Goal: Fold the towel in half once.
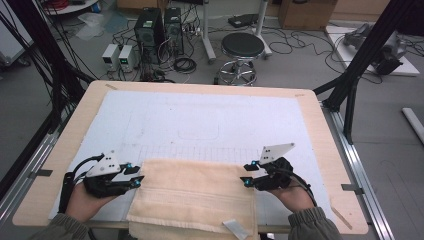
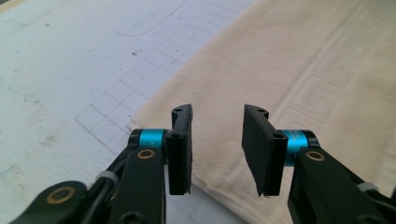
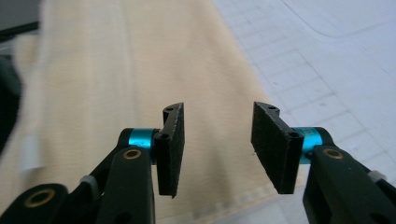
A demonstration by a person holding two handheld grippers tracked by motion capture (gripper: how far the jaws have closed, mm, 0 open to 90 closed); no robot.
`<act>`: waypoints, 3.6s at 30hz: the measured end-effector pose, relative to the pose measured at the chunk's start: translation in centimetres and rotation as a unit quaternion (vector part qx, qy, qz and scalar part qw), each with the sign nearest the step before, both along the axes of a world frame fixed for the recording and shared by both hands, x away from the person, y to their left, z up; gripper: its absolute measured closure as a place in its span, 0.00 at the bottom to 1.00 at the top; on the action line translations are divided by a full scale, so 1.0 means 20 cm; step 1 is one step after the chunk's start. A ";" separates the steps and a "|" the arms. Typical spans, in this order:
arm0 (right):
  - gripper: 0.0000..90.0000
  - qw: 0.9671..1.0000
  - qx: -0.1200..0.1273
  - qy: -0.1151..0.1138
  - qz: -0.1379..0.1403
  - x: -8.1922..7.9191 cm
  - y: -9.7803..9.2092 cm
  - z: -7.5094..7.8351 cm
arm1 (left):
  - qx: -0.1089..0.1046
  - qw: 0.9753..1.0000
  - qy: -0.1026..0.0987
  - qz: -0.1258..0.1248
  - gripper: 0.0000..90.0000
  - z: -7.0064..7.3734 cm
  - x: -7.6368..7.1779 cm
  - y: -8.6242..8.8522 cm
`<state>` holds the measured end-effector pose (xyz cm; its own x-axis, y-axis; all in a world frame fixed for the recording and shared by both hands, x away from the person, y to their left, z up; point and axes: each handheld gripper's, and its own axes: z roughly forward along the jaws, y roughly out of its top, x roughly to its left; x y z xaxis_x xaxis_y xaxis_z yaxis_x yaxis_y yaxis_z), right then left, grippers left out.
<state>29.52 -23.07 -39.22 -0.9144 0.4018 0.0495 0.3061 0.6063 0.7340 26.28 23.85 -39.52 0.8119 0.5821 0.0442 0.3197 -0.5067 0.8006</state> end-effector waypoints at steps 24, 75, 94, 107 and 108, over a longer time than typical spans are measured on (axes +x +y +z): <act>0.84 0.998 -0.010 0.064 -0.010 0.21 -0.03 -0.22 | 0.019 0.997 0.078 0.008 0.87 -0.19 0.32 -0.06; 0.40 0.993 -0.011 -0.041 -0.110 0.42 -0.04 0.06 | -0.001 0.996 0.003 0.086 0.53 0.04 0.51 -0.08; 0.39 0.996 0.004 -0.016 -0.090 0.24 -0.03 -0.10 | -0.001 0.999 0.000 0.052 0.46 -0.11 0.30 -0.06; 0.63 0.998 -0.026 0.013 -0.048 0.27 0.06 -0.21 | 0.040 0.999 0.025 0.025 0.72 -0.21 0.33 -0.11; 0.67 0.999 -0.025 0.013 -0.046 0.27 0.06 -0.21 | 0.041 0.999 0.025 0.026 0.74 -0.21 0.33 -0.12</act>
